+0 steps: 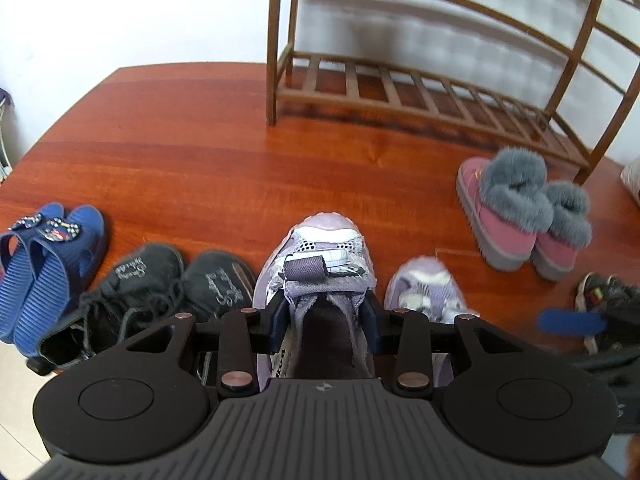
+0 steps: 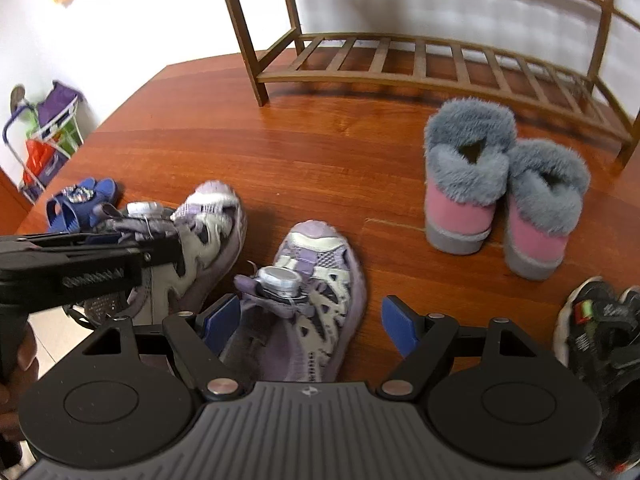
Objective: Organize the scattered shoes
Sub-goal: 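Close the left tool on one lavender sneaker while the right tool grasps the other, then carry both lavender sneakers under the rack's lower shelf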
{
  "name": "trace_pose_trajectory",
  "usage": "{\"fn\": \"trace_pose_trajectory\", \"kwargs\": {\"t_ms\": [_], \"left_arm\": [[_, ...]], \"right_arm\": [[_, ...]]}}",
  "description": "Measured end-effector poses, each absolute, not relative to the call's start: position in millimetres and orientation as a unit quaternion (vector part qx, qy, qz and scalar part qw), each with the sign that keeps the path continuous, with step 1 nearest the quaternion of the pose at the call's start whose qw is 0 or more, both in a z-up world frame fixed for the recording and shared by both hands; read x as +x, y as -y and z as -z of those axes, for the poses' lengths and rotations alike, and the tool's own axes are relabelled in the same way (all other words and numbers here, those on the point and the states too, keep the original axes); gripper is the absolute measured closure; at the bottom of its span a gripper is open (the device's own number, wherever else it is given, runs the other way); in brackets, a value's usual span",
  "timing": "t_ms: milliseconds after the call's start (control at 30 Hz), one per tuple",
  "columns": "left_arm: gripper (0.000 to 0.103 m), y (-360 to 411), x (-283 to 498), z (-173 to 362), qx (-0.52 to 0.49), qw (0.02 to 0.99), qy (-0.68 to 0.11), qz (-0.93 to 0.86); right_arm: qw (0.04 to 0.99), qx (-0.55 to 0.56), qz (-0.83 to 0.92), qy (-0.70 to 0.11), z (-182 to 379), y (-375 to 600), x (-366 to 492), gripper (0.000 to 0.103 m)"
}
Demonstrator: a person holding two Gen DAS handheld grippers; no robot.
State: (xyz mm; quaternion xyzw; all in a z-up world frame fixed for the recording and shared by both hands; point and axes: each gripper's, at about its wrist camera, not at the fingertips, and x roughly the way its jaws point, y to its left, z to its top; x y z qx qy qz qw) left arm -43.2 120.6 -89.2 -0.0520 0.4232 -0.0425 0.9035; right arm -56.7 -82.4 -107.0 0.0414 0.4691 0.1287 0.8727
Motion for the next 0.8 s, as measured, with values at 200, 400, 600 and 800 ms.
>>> {"fn": "trace_pose_trajectory", "kwargs": {"t_ms": [200, 400, 600, 800], "left_arm": [[0.062, -132.3, -37.9, 74.5, -0.063, 0.902, -0.424, 0.046], [0.062, -144.9, -29.4, 67.3, -0.058, 0.901, -0.426, 0.056], [0.062, -151.9, -20.5, 68.8, -0.051, 0.896, -0.434, 0.079], [0.062, -153.5, -12.4, 71.3, -0.042, 0.892, -0.438, 0.102]], "right_arm": [[0.873, 0.070, -0.110, -0.471, 119.7, 70.7, -54.1, 0.021], [0.872, 0.083, -0.082, -0.474, 135.3, 57.7, -50.4, 0.035], [0.877, 0.083, -0.051, -0.471, 147.8, 44.9, -50.8, 0.041], [0.885, 0.093, -0.027, -0.455, 154.3, 47.1, -51.5, 0.061]]}}
